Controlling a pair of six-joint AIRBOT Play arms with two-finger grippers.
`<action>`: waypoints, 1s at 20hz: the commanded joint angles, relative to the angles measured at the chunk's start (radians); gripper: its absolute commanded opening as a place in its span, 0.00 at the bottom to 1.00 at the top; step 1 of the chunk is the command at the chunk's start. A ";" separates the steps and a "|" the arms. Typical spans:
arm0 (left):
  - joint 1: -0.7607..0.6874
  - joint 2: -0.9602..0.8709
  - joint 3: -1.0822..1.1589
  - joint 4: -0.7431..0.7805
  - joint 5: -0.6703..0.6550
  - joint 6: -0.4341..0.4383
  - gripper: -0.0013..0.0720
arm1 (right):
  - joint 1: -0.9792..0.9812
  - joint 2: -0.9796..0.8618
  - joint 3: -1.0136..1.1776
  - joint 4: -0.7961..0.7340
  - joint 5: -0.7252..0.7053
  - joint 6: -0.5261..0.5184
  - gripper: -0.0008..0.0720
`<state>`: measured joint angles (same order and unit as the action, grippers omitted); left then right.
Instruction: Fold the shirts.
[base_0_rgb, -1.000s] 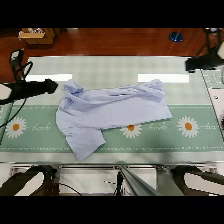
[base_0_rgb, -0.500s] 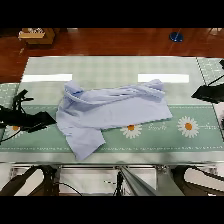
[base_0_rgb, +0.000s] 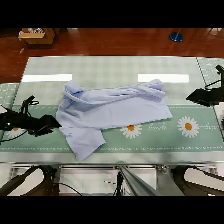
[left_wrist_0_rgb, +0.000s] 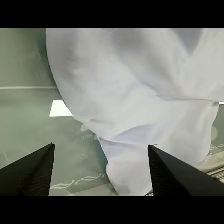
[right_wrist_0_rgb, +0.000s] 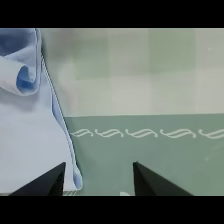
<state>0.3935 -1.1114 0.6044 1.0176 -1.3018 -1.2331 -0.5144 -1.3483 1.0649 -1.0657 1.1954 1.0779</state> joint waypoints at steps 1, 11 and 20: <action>-0.002 -0.063 -0.002 -0.026 0.049 0.010 0.97 | -0.001 -0.001 -0.003 0.014 0.002 -0.007 0.68; -0.177 -0.260 -0.001 -0.239 0.210 0.021 0.05 | -0.001 -0.001 -0.003 0.020 0.042 0.015 0.73; -0.180 -0.259 -0.001 -0.236 0.164 0.063 0.05 | -0.055 -0.065 -0.114 0.108 0.097 0.032 0.77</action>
<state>0.2161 -1.3685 0.6033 0.7799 -1.1267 -1.1873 -0.5579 -1.3872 0.9989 -1.0290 1.2686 1.1088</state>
